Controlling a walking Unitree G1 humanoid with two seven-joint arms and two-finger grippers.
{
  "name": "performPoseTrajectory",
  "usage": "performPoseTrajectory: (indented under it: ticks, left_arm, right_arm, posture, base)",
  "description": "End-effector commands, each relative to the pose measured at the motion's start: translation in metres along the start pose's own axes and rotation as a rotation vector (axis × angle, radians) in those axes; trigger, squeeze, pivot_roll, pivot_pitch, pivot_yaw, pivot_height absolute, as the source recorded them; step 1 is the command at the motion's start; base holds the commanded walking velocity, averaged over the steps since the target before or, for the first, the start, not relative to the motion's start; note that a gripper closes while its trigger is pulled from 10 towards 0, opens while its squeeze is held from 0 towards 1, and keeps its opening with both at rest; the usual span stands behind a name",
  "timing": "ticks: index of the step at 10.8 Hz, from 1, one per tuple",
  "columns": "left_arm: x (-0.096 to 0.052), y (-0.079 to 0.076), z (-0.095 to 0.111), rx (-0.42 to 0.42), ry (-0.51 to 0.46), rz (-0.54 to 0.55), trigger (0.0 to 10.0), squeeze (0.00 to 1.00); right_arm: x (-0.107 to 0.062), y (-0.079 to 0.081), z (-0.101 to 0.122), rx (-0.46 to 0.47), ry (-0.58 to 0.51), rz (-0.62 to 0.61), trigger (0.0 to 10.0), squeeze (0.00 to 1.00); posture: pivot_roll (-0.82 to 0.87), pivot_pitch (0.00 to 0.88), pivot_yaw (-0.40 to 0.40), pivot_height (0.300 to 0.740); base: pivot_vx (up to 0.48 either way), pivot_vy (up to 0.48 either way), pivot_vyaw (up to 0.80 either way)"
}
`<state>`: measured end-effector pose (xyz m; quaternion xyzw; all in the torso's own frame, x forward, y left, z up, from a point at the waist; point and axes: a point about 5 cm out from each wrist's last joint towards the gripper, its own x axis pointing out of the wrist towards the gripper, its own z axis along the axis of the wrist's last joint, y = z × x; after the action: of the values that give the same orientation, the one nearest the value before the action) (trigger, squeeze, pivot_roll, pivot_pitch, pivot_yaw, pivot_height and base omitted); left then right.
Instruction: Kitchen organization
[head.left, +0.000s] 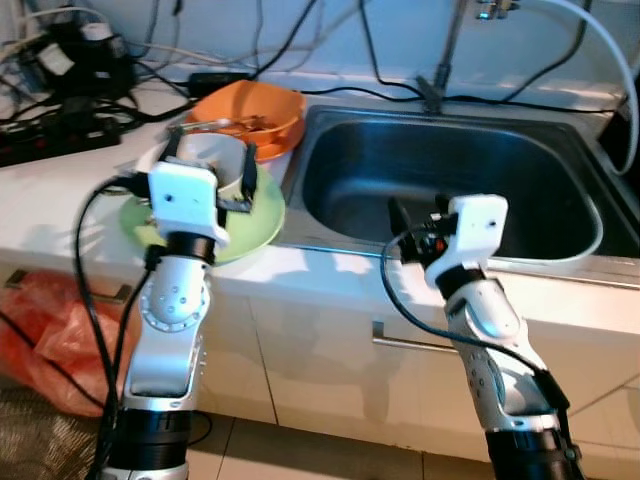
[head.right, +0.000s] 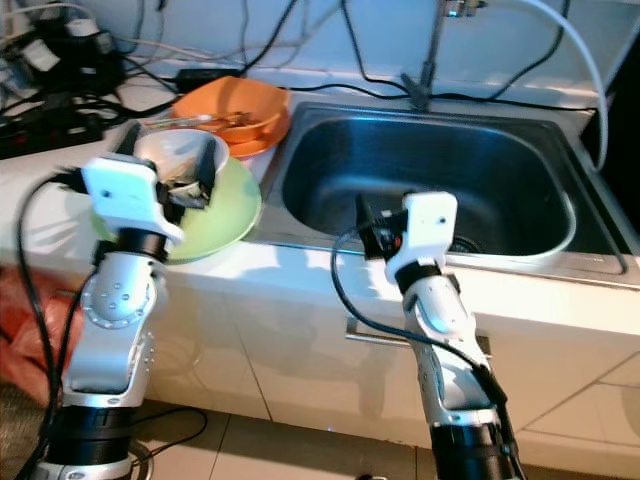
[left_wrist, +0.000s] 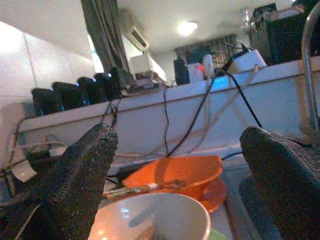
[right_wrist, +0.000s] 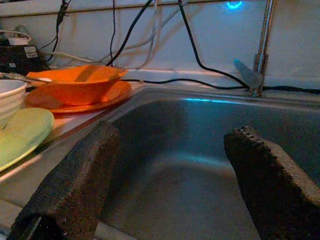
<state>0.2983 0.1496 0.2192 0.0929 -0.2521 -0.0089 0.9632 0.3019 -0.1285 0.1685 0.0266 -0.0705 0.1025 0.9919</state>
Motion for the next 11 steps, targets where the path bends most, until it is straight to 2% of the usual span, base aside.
performPoseTrajectory:
  ticks: [1, 2, 3, 5, 8, 9, 11]
  left_arm:
    - [-0.001, 0.006, 0.001, 0.019, -0.005, 0.031, 10.0, 0.0]
    - [-0.001, 0.008, 0.002, 0.015, 0.001, 0.039, 10.0, 0.0]
    - [-0.002, 0.008, 0.003, 0.015, 0.001, 0.036, 10.0, 0.0]
    - [-0.01, 0.015, 0.001, -0.007, 0.037, 0.046, 10.0, 0.0]
    - [-0.037, 0.022, -0.009, -0.001, 0.108, 0.012, 10.0, 0.0]
    - [-0.035, 0.018, -0.013, -0.053, 0.128, -0.001, 10.0, 0.0]
    - [-0.029, 0.007, -0.019, -0.09, 0.133, -0.053, 10.0, 0.0]
  right_arm:
    - [0.0, 0.001, -0.001, 0.015, 0.02, 0.023, 10.0, 0.0]
    - [-0.002, 0.007, 0.001, 0.054, 0.013, 0.093, 10.0, 0.0]
    - [-0.003, 0.009, 0.005, 0.042, -0.011, 0.138, 10.0, 0.0]
    - [-0.004, 0.009, 0.005, 0.034, -0.01, 0.156, 10.0, 0.0]
    - [-0.005, 0.006, 0.004, 0.051, -0.008, 0.141, 10.0, 0.0]
    - [-0.003, 0.007, 0.004, 0.057, -0.012, 0.139, 10.0, 0.0]
    - [0.0, 0.01, 0.005, 0.071, -0.028, 0.134, 10.0, 0.0]
  posture:
    - [0.03, 0.018, 0.036, 0.74]
    - [0.04, 0.016, 0.038, 0.74]
    - [0.04, 0.016, 0.038, 0.74]
    - [0.04, 0.012, 0.039, 0.74]
    - [0.05, 0.014, 0.033, 0.74]
    - [0.06, 0.011, 0.034, 0.74]
    - [0.06, 0.007, 0.044, 0.74]
  base:
    - [0.0, 0.0, 0.0]
    - [0.0, 0.0, 0.0]
    - [0.0, 0.0, 0.0]
    - [0.0, 0.0, 0.6]
    - [0.0, 0.0, 0.0]
    - [0.0, 0.0, 0.0]
    - [0.0, 0.0, 0.0]
